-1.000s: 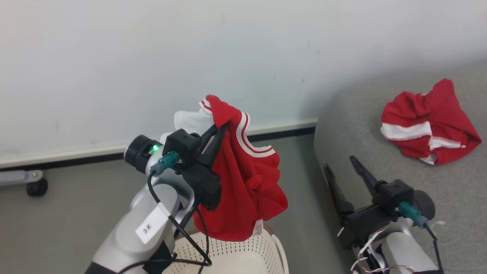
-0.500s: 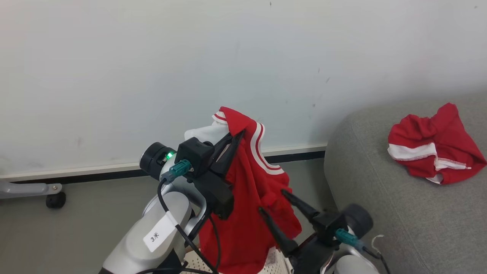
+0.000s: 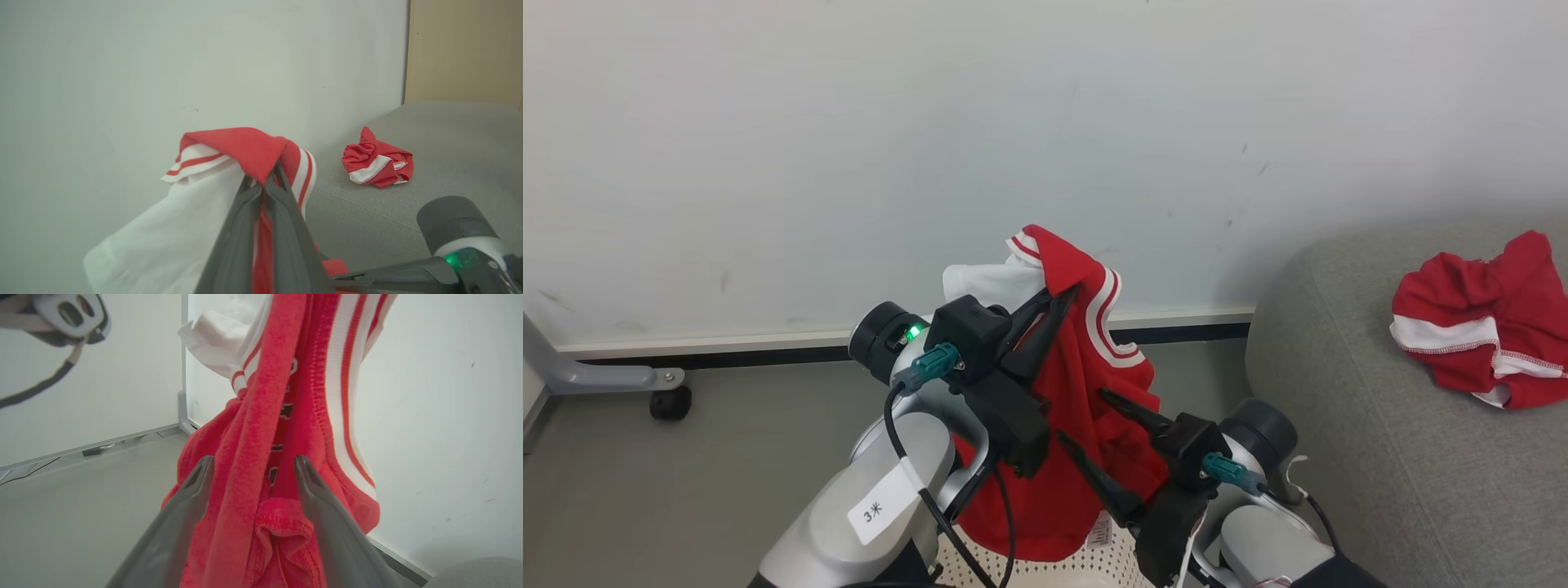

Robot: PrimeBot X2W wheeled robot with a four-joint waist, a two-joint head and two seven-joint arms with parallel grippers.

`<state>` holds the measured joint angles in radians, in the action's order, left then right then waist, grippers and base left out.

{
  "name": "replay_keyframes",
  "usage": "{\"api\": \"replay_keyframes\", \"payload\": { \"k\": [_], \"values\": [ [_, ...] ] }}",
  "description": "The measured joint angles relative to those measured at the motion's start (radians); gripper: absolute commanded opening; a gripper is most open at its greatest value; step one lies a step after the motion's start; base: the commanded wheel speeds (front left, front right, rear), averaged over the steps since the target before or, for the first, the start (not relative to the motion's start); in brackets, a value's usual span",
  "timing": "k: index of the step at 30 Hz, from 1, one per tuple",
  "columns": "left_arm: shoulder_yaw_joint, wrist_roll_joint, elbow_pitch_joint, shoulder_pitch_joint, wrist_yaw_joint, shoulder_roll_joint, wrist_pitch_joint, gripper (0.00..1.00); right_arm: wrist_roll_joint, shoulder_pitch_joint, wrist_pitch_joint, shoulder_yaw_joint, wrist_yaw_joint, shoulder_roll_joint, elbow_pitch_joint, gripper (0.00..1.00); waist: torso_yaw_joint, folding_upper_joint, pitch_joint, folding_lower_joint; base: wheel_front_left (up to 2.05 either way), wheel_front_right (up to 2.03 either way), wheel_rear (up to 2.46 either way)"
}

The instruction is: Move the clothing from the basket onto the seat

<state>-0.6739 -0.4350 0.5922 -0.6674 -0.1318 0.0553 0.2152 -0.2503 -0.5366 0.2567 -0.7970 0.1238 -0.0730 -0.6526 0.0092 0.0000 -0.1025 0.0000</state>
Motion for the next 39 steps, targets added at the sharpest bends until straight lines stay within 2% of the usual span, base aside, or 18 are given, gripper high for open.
{"api": "replay_keyframes", "payload": {
  "k": [5, 6, 7, 9, 10, 12, 13, 21, 22, 23, 24, 25, 29, 39],
  "values": [
    [-0.007, -0.006, -0.017, -0.002, 0.0, -0.002, -0.011, 0.0, -0.026, -0.064, 0.0, -0.075, 0.0, 0.001, -0.076, 1.0, 0.008, 0.0, 0.007, 0.0, 0.0, 0.0, 0.0],
    [-0.008, -0.008, -0.018, -0.002, 0.0, -0.002, -0.012, 0.0, -0.032, -0.075, 0.0, -0.093, 0.0, 0.002, -0.087, 0.91, 0.009, 0.0, 0.009, 0.0, 0.0, 0.0, 0.0],
    [-0.009, -0.01, -0.02, -0.002, 0.0, -0.002, -0.012, 0.0, -0.039, -0.087, 0.0, -0.108, 0.001, 0.003, -0.1, 0.6, 0.01, 0.0, 0.011, 0.0, 0.0, 0.0, 0.0],
    [-0.01, -0.012, -0.023, -0.002, 0.0, -0.002, -0.015, 0.0, -0.06, -0.105, 0.0, -0.135, 0.001, 0.004, -0.118, 0.39, 0.013, 0.0, 0.014, 0.0, 0.0, 0.0, 0.0],
    [-0.011, -0.012, -0.025, -0.002, 0.0, -0.002, -0.016, 0.0, -0.067, -0.113, 0.0, -0.146, 0.001, 0.005, -0.129, 0.33, 0.014, 0.0, 0.016, 0.0, 0.0, 0.0, 0.0],
    [-0.011, -0.014, -0.028, -0.002, 0.0, -0.002, -0.016, 0.0, -0.081, -0.117, 0.0, -0.159, 0.001, 0.005, -0.141, 0.09, 0.015, 0.0, 0.02, 0.0, 0.0, 0.0, 0.0],
    [-0.012, -0.015, -0.029, -0.002, 0.0, -0.002, -0.019, 0.0, -0.089, -0.118, 0.0, -0.164, 0.001, 0.006, -0.147, 0.0, 0.015, 0.0, 0.021, 0.0, 0.0, 0.0, 0.0],
    [0.0, -0.042, -0.039, 0.002, 0.003, 0.001, -0.02, 0.0, -0.155, -0.135, 0.0, -0.177, 0.001, 0.009, -0.16, 0.0, -0.001, 0.0, 0.032, 0.0, 0.0, 0.0, 0.0],
    [0.007, -0.044, -0.04, 0.005, 0.008, 0.003, -0.02, 0.26, -0.164, -0.136, 0.0, -0.175, 0.001, 0.009, -0.159, 0.0, -0.005, 0.0, 0.034, 0.0, 0.0, 0.0, 0.0],
    [0.014, -0.05, -0.04, 0.009, 0.01, 0.004, -0.02, 0.44, -0.176, -0.139, 0.0, -0.171, 0.001, 0.009, -0.157, 0.0, -0.01, 0.0, 0.035, 0.0, 0.0, 0.0, 0.0],
    [0.018, -0.051, -0.041, 0.015, 0.01, 0.008, -0.02, 0.95, -0.187, -0.146, 0.0, -0.165, 0.001, 0.009, -0.155, 0.0, -0.014, 0.0001, 0.036, 0.0, 0.0, 0.0, 0.0],
    [0.021, -0.052, -0.04, 0.022, 0.014, 0.009, -0.02, 1.0, -0.194, -0.154, 0.0, -0.155, 0.001, 0.009, -0.151, 0.0, -0.019, 0.0, 0.038, 0.0, 0.0, 0.0, 0.0],
    [0.035, -0.063, -0.04, 0.049, 0.022, 0.022, -0.014, 1.0, -0.213, -0.183, 0.0, -0.124, 0.001, 0.0, -0.127, 0.0, -0.04, 0.0001, 0.042, 0.0, 0.0, 0.0, 0.0],
    [0.05, -0.073, -0.049, 0.138, 0.027, 0.047, 0.007, 1.0, -0.235, -0.219, 0.0, -0.049, 0.001, -0.104, -0.094, 0.0, -0.113, 0.0001, 0.048, 0.0, 0.0, 0.0, 0.0]
  ]
}}
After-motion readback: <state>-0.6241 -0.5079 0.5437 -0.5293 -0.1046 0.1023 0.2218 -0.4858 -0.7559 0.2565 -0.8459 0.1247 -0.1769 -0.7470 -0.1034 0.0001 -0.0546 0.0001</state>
